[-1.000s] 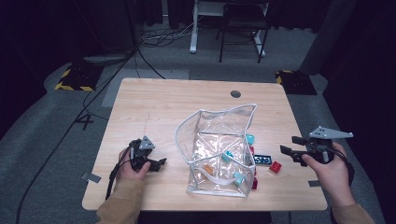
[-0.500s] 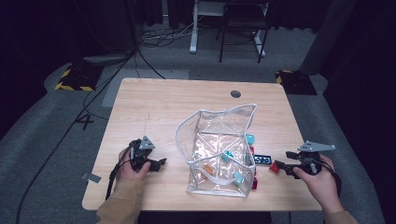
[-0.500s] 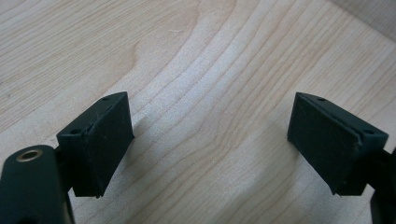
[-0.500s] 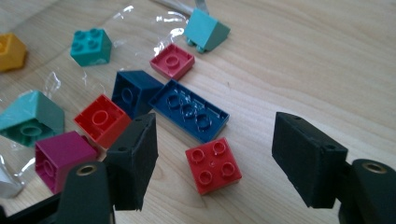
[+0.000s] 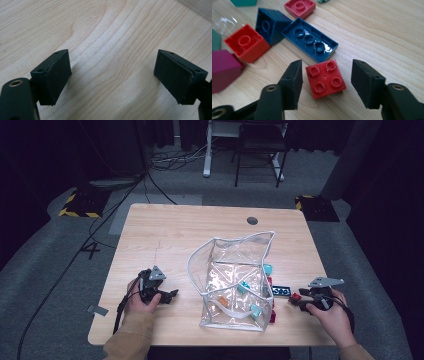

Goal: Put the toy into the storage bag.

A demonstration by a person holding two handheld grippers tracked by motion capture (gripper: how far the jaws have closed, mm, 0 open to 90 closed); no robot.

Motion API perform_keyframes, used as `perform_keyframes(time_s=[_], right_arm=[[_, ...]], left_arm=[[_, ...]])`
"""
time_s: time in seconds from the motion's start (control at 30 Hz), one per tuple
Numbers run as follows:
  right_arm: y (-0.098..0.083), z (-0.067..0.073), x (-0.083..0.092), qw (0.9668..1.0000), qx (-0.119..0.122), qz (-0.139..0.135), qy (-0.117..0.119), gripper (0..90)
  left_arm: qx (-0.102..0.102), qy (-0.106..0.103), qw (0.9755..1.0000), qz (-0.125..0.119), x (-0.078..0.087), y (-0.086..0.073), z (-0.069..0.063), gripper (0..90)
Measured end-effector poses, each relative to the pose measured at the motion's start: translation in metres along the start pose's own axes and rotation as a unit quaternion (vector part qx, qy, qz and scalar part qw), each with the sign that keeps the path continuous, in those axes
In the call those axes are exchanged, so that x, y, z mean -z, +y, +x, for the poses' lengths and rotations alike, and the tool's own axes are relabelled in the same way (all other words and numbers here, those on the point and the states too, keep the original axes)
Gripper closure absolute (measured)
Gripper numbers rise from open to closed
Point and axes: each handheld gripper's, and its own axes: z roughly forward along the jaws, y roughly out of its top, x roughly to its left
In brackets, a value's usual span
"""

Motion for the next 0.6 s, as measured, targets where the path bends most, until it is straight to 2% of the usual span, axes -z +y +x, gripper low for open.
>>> perform_keyframes(time_s=[0.13,0.3,0.6], right_arm=[[-0.002,0.002,-0.003,0.9997,0.018,0.016,0.0,59.3],[0.002,0.004,0.006,0.9998,0.017,0.005,-0.005,59.4],[0.018,0.01,0.03,0.9995,0.011,-0.026,0.013,59.4]], left_arm=[[0.0,0.0,1.0,0.0,0.0,0.0,0.0,14.3],[0.0,0.0,1.0,0.0,0.0,0.0,0.0,14.3],[0.0,0.0,1.0,0.0,0.0,0.0,0.0,14.3]])
